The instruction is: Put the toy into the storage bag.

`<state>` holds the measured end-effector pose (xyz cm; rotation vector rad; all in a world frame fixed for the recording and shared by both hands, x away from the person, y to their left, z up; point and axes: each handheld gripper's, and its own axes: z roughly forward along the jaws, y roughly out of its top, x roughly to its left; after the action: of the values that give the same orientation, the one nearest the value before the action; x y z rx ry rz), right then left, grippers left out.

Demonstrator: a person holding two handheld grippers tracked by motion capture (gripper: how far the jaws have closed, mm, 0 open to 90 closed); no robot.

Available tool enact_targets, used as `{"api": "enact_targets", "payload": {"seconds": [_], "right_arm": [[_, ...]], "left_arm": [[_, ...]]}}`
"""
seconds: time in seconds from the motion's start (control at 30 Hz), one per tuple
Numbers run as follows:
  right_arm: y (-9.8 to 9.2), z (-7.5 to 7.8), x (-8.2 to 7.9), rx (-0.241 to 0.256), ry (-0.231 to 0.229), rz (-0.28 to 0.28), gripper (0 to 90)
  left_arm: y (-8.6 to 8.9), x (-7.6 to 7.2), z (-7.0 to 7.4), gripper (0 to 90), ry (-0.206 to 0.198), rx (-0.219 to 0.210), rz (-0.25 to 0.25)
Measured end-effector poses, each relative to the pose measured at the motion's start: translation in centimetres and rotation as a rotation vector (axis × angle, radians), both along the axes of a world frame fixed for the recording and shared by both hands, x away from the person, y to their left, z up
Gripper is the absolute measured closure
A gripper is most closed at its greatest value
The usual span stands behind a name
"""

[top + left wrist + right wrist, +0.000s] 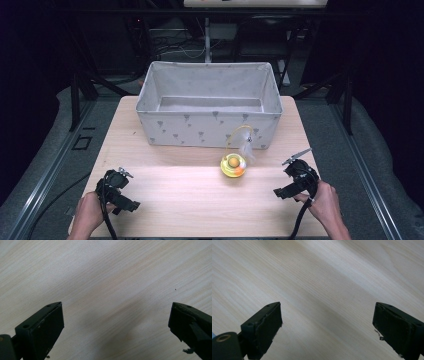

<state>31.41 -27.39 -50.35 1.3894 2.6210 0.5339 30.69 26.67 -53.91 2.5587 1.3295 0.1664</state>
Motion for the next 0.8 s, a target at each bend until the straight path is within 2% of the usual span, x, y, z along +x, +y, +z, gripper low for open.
{"api": "enact_targets", "payload": {"seconds": [0.03, 0.07, 0.1, 0.13, 0.37, 0.43, 0.57, 0.73, 0.77, 0.8], "right_arm": [[0.0, 0.1, 0.0, -0.006, 0.002, 0.006, 8.5], [0.3, -0.1, -0.2, 0.026, -0.016, -0.015, 8.5], [0.3, -0.1, -0.2, 0.026, -0.016, -0.015, 8.5], [0.2, 0.3, -0.1, -0.003, -0.002, 0.018, 9.3], [0.5, 0.6, -0.3, 0.013, -0.006, 0.023, 9.3], [0.5, 1.0, -0.3, -0.001, 0.001, 0.040, 9.0], [0.9, 1.6, -0.3, 0.017, 0.009, 0.055, 8.6], [1.3, 2.4, -0.2, 0.013, 0.003, 0.085, 8.1], [1.5, 2.6, -0.2, 0.029, 0.002, 0.084, 7.8], [1.7, 3.0, -0.1, 0.024, 0.001, 0.106, 7.4]], "left_arm": [[-0.1, -0.1, -0.1, 0.4, 0.002, 0.006, 0.000], [-0.1, -0.1, -0.1, 0.5, 0.011, 0.011, 0.000], [-0.1, -0.1, -0.1, 0.7, 0.011, 0.011, 0.000], [-0.1, -0.2, -0.1, 0.8, 0.013, 0.018, -0.004], [-0.2, -0.3, 0.1, 1.3, 0.016, 0.031, -0.017], [-0.3, -0.3, -0.1, 1.3, 0.020, 0.036, -0.024], [-0.5, -0.4, -0.3, 1.3, 0.026, 0.036, -0.040], [-0.7, -0.5, -0.5, 1.4, 0.036, 0.044, -0.050], [-0.8, -0.5, -0.5, 1.4, 0.037, 0.045, -0.053], [-0.8, -0.5, -0.6, 1.4, 0.038, 0.044, -0.055]]}}
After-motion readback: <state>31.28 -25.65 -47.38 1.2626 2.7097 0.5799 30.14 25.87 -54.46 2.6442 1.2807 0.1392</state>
